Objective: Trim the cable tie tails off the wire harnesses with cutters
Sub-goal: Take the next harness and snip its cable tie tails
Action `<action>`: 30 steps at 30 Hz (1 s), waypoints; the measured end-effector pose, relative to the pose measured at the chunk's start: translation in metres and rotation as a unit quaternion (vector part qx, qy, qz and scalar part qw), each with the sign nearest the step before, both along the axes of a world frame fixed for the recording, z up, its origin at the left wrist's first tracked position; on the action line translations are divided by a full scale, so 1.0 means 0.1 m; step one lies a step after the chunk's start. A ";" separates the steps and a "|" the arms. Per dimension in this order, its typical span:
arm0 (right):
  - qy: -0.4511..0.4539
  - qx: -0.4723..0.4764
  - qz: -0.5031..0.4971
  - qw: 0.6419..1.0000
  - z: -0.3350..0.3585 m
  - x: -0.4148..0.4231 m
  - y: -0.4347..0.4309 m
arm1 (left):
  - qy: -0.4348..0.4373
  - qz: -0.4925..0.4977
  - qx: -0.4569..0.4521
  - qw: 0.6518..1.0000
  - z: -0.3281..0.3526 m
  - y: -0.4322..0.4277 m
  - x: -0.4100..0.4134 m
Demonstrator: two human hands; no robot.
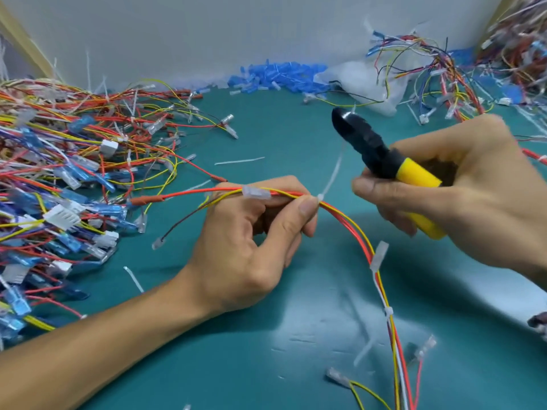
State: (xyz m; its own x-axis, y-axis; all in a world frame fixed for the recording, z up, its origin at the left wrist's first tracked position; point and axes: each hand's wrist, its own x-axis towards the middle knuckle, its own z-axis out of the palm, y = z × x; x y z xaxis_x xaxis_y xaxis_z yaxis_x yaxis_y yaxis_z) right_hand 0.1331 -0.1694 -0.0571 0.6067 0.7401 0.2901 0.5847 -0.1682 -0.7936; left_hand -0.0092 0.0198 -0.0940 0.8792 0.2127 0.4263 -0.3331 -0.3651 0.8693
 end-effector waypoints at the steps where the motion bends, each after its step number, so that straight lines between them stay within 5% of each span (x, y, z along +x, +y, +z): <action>1: -0.006 -0.001 0.002 1.000 0.01 0.00 0.00 | -0.005 0.004 0.011 1.000 0.00 0.00 0.00; 7: -0.162 -0.072 -0.041 0.983 0.02 -0.01 0.01 | -0.013 0.011 0.028 0.999 0.01 -0.01 -0.01; 21: -0.129 -0.082 -0.030 0.988 -0.09 -0.01 0.07 | -0.062 0.060 0.042 0.995 0.01 0.00 -0.03; 26: -0.107 -0.016 -0.016 0.994 -0.05 0.03 0.03 | -0.048 0.054 0.024 0.997 0.02 -0.01 -0.04; 30: -0.185 -0.047 0.044 0.981 0.02 0.00 0.03 | -0.045 0.057 -0.009 0.997 0.02 0.00 -0.03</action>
State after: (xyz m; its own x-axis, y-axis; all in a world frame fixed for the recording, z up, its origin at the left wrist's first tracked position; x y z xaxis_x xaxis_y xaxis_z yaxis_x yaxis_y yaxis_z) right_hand 0.1333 -0.1665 -0.0554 0.4048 0.8189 0.4069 0.8454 -0.1657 -0.5078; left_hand -0.0124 0.0201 -0.0918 0.8071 0.3167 0.4982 -0.3683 -0.3894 0.8442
